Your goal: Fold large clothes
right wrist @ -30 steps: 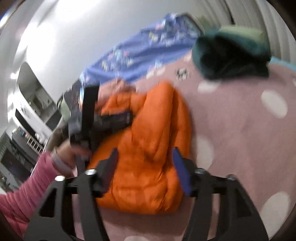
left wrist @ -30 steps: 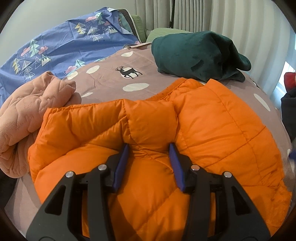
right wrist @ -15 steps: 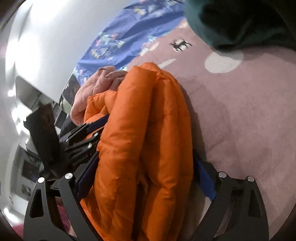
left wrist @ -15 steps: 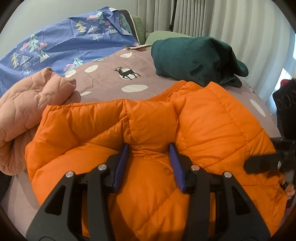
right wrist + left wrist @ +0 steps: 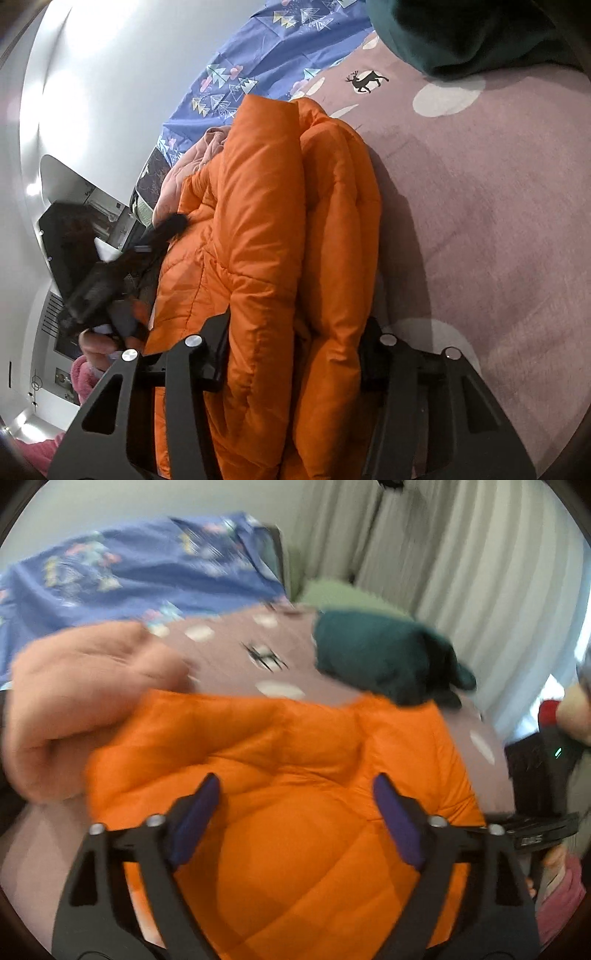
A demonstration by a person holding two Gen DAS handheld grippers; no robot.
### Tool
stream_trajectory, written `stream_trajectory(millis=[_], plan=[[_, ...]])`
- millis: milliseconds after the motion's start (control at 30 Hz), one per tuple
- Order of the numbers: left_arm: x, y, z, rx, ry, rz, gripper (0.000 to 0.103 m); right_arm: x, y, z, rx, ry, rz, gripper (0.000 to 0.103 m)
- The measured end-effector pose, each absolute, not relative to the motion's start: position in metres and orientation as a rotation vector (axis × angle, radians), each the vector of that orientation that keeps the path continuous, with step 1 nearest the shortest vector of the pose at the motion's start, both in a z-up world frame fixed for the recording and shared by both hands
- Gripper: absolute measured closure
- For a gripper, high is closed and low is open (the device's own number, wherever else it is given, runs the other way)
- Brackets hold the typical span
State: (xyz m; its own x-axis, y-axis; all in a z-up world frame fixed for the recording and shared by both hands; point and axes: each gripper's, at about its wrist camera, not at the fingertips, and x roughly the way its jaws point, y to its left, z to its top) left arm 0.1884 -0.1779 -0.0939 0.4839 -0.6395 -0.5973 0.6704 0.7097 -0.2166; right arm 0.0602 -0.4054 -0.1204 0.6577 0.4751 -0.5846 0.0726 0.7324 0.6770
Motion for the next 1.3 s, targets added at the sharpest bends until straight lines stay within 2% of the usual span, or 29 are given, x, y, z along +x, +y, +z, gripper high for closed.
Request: stream_trajectory(millis=[100,200,333,433,500,567,600,633,667,733,800,1067,1300], plan=[[0.194,-0.137,-0.092,-0.052,0.722,-0.753,0.009,0.061,-0.404,-0.120,0.723,0.828,0.255,0.051],[0.207,-0.110,-0.113,-0.131,0.821,-0.702,0.008,0.061,-0.401,-0.120,0.704,0.828,0.250,0.048],[0.214,-0.097,-0.148,-0.302,0.951,-0.756,0.003,0.060,-0.394,-0.116,0.664,0.843,0.247,0.034],[0.215,-0.099,-0.164,-0.411,1.015,-0.808,0.002,0.058,-0.391,-0.117,0.635,0.845,0.259,0.032],[0.216,-0.107,-0.171,-0.443,1.048,-0.854,0.002,0.060,-0.391,-0.119,0.648,0.844,0.272,0.039],[0.213,-0.118,-0.171,-0.423,1.042,-0.880,0.003,0.062,-0.391,-0.120,0.668,0.839,0.278,0.055],[0.208,-0.126,-0.167,-0.383,1.009,-0.886,0.009,0.061,-0.391,-0.118,0.663,0.833,0.274,0.058],[0.204,-0.130,-0.163,-0.353,0.978,-0.892,0.021,0.060,-0.390,-0.115,0.654,0.826,0.265,0.064],[0.198,-0.132,-0.156,-0.322,0.946,-0.897,0.025,0.057,-0.389,-0.110,0.645,0.812,0.256,0.068],[0.191,-0.137,-0.137,-0.250,0.881,-0.910,0.040,0.051,-0.387,-0.100,0.622,0.777,0.255,0.070],[0.180,-0.142,-0.116,-0.186,0.812,-0.918,0.043,0.042,-0.387,-0.087,0.602,0.728,0.262,0.071],[0.177,-0.174,-0.032,-0.076,0.618,-0.948,0.043,0.048,-0.413,-0.023,0.560,0.558,0.249,0.072],[0.253,-0.206,0.039,0.019,0.513,-0.920,0.044,0.126,-0.457,0.022,0.535,0.460,0.229,0.072]])
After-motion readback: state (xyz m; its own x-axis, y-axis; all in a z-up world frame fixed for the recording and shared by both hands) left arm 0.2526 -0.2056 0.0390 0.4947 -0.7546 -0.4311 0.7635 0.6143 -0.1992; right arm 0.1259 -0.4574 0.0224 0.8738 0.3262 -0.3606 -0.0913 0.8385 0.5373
